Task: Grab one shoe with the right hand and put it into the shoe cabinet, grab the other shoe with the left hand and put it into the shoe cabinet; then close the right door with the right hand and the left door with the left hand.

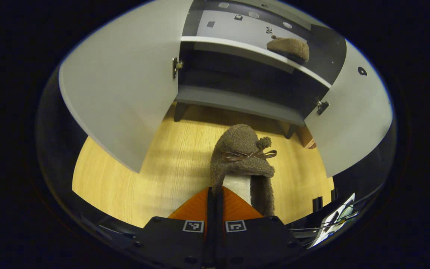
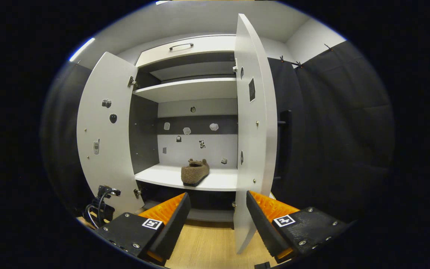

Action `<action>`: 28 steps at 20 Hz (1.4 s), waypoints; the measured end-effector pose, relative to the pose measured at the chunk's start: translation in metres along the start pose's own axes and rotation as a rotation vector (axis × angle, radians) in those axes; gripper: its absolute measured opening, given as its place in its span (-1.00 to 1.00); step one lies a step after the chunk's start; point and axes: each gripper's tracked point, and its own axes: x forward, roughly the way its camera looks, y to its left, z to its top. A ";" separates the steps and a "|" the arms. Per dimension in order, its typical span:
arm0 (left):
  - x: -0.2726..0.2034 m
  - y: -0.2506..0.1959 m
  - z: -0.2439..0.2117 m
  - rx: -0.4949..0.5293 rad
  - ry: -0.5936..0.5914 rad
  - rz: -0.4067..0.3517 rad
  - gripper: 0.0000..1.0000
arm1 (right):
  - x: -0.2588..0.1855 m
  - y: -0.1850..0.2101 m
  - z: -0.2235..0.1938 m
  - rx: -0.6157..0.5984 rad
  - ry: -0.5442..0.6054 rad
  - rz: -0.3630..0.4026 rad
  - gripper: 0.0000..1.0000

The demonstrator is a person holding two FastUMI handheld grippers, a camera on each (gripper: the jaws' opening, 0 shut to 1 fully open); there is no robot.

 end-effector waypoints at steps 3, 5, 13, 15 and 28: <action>-0.046 -0.002 0.043 -0.035 -0.076 -0.015 -0.86 | -0.001 0.007 0.000 0.006 -0.008 0.055 0.85; -0.070 -0.005 0.067 -0.050 -0.128 -0.024 -0.86 | -0.004 0.006 -0.001 0.003 -0.013 0.073 0.85; -0.094 -0.019 0.211 -0.008 -0.322 -0.008 -0.87 | -0.017 -0.014 0.006 0.022 -0.043 0.029 0.85; -0.090 -0.025 0.250 0.014 -0.358 -0.019 -0.87 | -0.021 -0.026 0.010 0.031 -0.054 -0.012 0.85; 0.030 -0.061 0.408 0.014 -0.345 -0.089 -0.87 | -0.039 -0.092 0.012 0.031 -0.065 -0.268 0.85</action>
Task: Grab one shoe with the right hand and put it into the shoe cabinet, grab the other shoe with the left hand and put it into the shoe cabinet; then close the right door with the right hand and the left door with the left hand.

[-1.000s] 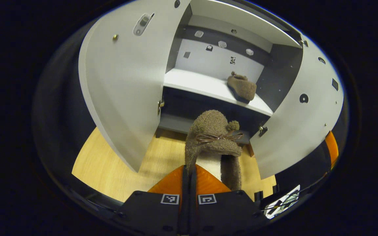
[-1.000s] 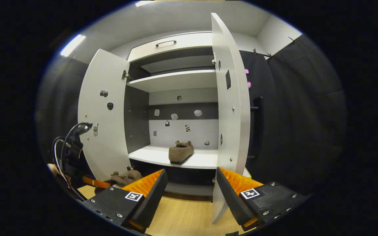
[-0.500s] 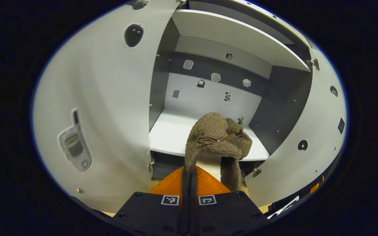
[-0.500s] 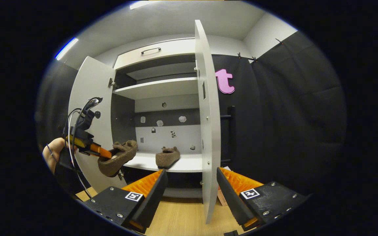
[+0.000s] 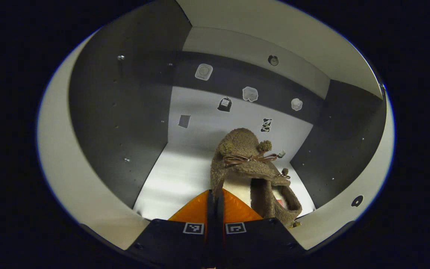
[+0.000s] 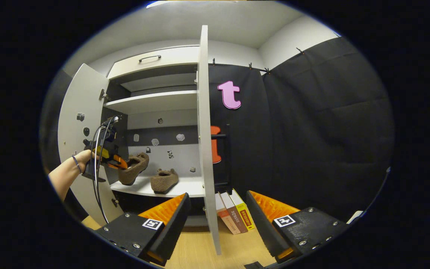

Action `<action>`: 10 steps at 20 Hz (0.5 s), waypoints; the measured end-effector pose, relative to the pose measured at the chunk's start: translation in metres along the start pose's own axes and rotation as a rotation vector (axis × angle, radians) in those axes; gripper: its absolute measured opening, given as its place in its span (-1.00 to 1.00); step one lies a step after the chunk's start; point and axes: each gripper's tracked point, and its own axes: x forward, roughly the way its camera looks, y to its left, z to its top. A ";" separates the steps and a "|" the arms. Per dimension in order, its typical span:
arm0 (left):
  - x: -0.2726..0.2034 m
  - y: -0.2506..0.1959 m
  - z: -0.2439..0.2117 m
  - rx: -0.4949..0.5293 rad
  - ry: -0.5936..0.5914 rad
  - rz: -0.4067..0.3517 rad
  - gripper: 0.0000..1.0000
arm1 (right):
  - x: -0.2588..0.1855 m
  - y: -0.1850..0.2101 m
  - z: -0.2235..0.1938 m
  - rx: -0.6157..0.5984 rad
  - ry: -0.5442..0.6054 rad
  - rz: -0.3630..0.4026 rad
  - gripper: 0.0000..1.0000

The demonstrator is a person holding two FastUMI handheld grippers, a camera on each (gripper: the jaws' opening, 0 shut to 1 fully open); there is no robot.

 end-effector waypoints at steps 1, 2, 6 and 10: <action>0.010 0.001 -0.004 -0.001 0.020 0.001 -0.87 | 0.001 -0.003 0.000 -0.001 0.003 -0.012 0.85; 0.022 0.002 -0.010 -0.002 0.042 0.005 -0.87 | 0.002 -0.006 0.000 0.002 0.008 -0.020 0.85; 0.055 0.010 -0.027 -0.028 0.108 0.016 -0.86 | 0.004 -0.008 -0.005 0.009 0.031 -0.027 0.85; 0.059 0.018 -0.028 -0.009 0.118 0.035 -0.84 | 0.008 -0.006 -0.007 0.021 0.043 -0.016 0.85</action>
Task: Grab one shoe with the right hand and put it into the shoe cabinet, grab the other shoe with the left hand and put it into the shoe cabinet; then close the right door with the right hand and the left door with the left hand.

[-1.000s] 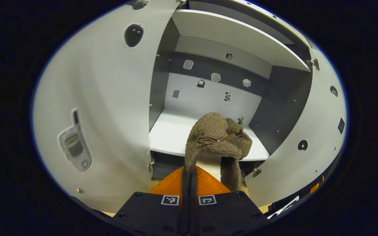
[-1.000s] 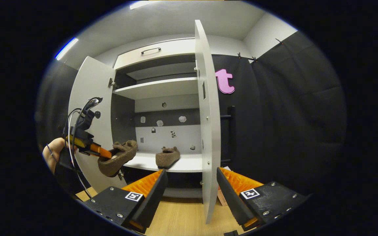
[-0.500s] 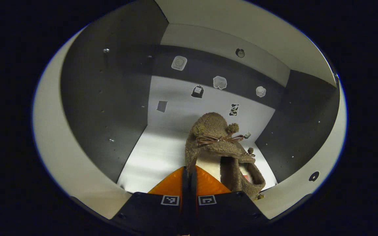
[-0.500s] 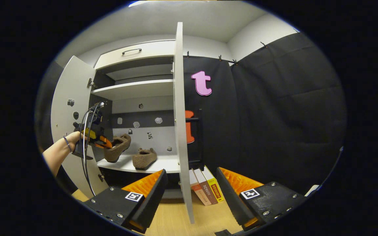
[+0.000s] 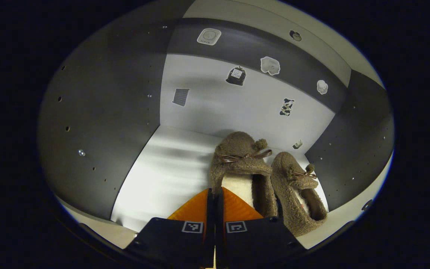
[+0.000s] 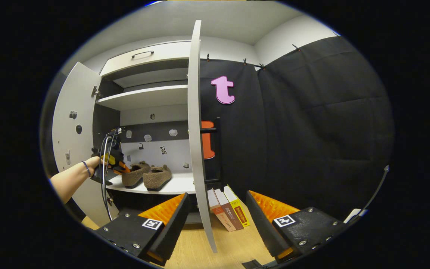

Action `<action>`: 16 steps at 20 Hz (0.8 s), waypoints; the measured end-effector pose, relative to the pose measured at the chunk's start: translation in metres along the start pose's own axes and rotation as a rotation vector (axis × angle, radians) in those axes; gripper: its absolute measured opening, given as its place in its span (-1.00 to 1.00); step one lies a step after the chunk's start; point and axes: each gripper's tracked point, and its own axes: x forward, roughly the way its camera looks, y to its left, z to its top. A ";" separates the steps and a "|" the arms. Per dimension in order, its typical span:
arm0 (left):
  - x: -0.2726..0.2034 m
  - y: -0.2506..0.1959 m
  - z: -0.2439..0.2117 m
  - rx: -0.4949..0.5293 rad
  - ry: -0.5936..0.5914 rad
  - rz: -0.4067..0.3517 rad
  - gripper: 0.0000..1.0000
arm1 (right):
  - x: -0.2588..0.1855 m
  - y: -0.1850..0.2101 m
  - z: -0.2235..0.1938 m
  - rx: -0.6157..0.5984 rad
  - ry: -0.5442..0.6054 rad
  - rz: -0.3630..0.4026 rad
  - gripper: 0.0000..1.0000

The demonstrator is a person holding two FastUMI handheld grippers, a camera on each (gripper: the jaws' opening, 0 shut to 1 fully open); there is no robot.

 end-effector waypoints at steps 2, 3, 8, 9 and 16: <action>-0.005 -0.001 0.007 0.014 -0.039 0.000 -0.64 | 0.000 0.001 -0.002 0.003 0.009 0.010 0.85; -0.011 -0.005 0.013 0.013 -0.058 -0.014 -0.53 | 0.000 0.002 -0.003 0.004 0.012 0.015 0.85; -0.057 -0.023 0.026 0.047 -0.156 -0.052 -0.19 | -0.001 -0.001 -0.005 0.001 0.020 0.040 0.85; -0.070 -0.027 0.028 0.055 -0.178 -0.060 0.00 | -0.002 -0.002 -0.006 0.001 0.022 0.047 0.85; -0.163 -0.047 0.027 0.086 -0.344 -0.094 0.61 | 0.002 -0.029 -0.012 -0.004 0.029 0.055 0.85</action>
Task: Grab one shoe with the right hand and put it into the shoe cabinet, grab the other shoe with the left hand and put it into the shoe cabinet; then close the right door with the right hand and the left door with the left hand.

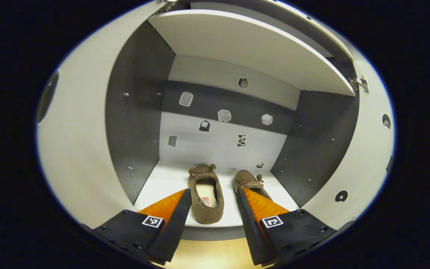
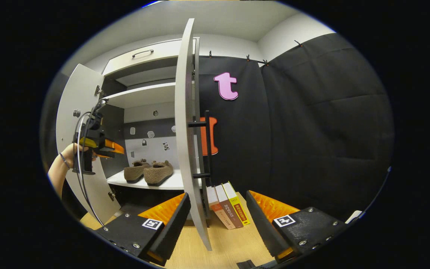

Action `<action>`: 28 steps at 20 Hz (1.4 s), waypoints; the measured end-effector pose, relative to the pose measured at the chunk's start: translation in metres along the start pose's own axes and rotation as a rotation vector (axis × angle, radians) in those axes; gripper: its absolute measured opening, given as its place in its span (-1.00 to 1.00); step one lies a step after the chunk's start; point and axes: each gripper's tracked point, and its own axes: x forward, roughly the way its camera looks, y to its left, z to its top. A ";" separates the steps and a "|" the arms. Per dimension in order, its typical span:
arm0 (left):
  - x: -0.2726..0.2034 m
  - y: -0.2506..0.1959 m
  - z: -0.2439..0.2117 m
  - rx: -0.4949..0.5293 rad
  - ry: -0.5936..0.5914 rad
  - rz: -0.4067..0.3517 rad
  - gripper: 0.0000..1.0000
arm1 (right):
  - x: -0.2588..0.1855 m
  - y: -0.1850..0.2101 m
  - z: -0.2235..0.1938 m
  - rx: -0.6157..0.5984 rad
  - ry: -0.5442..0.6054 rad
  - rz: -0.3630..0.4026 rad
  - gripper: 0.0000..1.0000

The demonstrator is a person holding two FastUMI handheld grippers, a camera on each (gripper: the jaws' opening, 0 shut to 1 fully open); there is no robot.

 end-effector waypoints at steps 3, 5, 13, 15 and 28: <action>-0.044 -0.002 0.001 -0.010 -0.063 0.016 0.82 | 0.007 -0.012 -0.004 -0.015 0.001 0.001 0.85; -0.073 -0.003 0.001 -0.007 -0.104 0.029 0.87 | 0.012 -0.020 -0.010 -0.024 0.002 0.004 0.85; -0.181 0.022 -0.012 0.063 -0.259 0.176 0.89 | 0.037 -0.016 -0.025 -0.028 0.023 0.074 0.85; -0.209 0.026 -0.018 0.090 -0.288 0.205 0.89 | 0.038 -0.013 -0.023 -0.030 0.017 0.091 0.85; -0.288 0.074 -0.057 0.060 -0.293 0.253 0.94 | 0.044 0.004 -0.025 -0.055 0.029 0.121 0.82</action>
